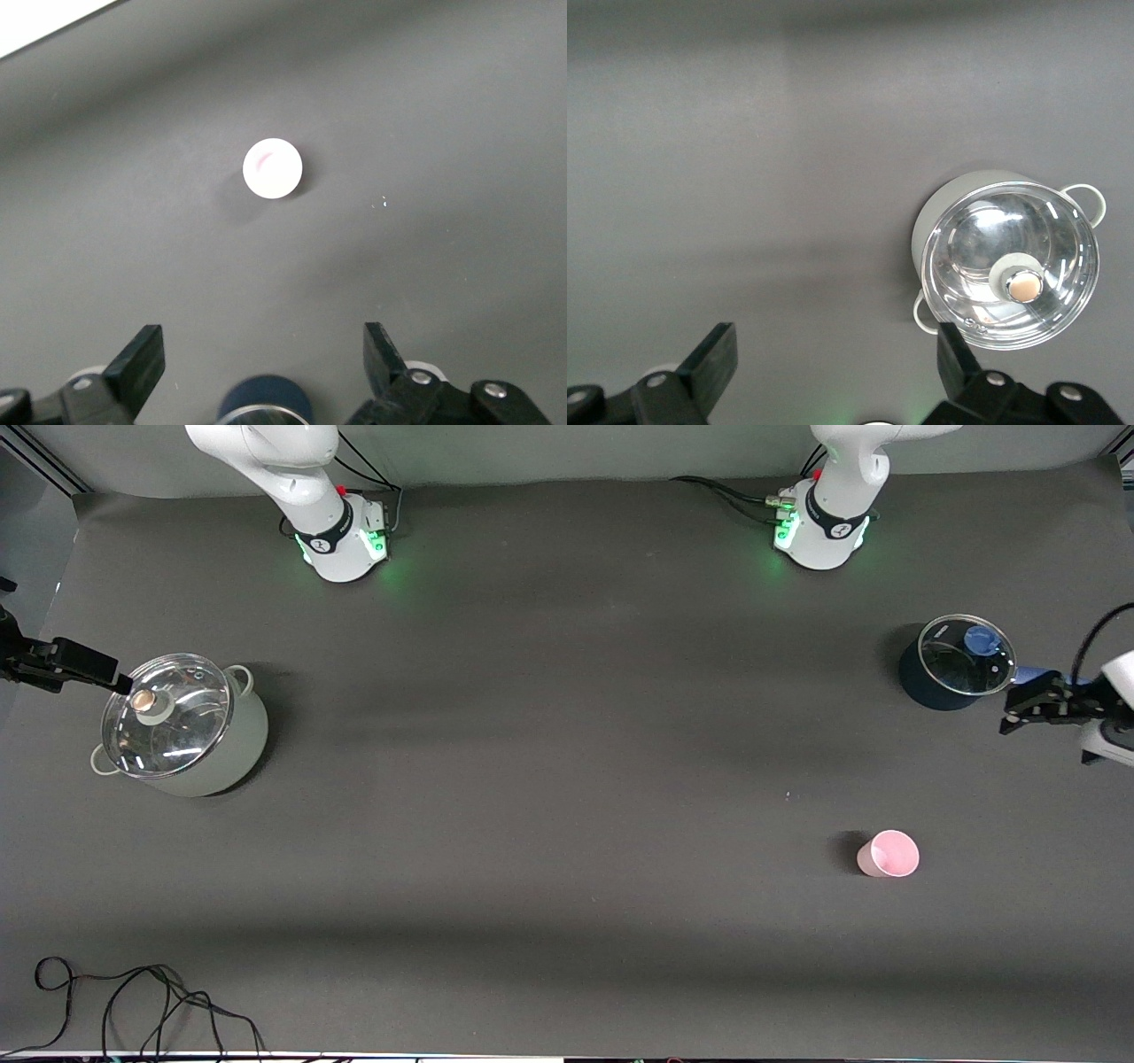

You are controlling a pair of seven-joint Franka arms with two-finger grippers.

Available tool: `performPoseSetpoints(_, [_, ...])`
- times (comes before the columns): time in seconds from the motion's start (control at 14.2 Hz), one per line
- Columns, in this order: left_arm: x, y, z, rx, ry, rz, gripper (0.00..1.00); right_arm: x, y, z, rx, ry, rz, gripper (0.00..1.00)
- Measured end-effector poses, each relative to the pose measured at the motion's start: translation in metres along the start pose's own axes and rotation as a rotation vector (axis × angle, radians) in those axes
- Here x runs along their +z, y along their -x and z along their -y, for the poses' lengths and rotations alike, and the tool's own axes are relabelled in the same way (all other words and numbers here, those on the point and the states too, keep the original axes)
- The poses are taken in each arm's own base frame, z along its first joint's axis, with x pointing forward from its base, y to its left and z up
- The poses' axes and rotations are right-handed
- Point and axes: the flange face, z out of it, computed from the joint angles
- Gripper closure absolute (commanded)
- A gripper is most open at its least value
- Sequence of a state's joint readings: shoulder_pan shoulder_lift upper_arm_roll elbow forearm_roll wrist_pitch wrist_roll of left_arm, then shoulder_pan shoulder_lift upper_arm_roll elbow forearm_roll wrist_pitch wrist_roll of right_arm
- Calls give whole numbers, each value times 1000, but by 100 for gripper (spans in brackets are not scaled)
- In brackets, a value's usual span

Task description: Transfer pink cup from left to right arm

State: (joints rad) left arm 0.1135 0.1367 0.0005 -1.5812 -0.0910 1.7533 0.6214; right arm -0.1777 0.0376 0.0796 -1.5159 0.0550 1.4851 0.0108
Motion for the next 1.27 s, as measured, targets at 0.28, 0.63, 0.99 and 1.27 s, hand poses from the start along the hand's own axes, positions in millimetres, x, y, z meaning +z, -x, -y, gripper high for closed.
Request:
performPoseSetpoints(0.28, [25,24,53,146,114,-78,0,0,0,0,0,0,0,0])
performPoseSetpoints(0.63, [100,41,109,280,269,-207,0,0,0,0,0,0,0,0])
performPoseSetpoints(0.99, [194,55,152,399,369,-399,0,0,0,-1,2,0,0,0])
performPoseSetpoints(1.27, [260,77,176,457,413,-533,1,0,0,-1,2,0,-1,0])
